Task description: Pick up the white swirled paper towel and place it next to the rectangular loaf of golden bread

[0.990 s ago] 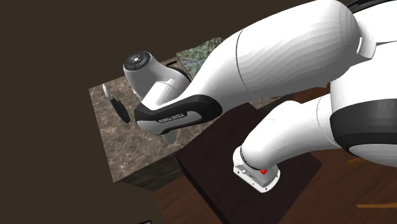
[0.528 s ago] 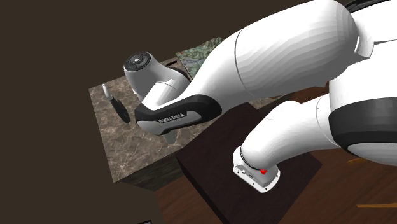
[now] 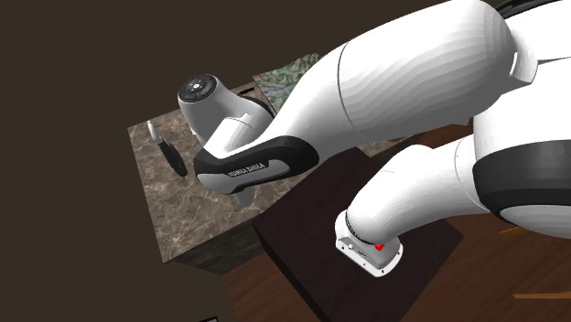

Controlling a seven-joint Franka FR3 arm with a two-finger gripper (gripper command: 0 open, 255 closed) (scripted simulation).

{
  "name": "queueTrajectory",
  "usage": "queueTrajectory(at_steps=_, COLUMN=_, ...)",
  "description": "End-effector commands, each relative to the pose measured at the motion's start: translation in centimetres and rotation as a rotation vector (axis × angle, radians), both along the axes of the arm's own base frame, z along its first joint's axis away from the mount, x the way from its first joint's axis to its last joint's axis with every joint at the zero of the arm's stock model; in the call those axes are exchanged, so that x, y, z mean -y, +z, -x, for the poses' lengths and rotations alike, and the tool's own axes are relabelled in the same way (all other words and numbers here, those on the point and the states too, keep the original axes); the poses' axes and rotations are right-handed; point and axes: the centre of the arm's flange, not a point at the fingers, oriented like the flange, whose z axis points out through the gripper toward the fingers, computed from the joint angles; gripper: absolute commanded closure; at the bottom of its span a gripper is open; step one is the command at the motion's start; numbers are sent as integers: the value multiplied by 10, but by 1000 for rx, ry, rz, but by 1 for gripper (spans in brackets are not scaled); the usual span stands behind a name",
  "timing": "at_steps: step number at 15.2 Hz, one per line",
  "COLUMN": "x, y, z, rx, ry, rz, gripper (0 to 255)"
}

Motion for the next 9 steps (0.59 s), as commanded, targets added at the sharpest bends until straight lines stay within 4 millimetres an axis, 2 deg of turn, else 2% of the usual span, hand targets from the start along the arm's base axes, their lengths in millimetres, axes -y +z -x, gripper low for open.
queueTrajectory(at_steps=1, x=0, y=0, z=0, rx=-1, ry=0, rz=0, gripper=255)
queueTrajectory(at_steps=2, x=0, y=0, z=0, rx=-1, ry=0, rz=0, gripper=255)
queueTrajectory(at_steps=9, x=0, y=37, z=0, rx=-1, ry=0, rz=0, gripper=255)
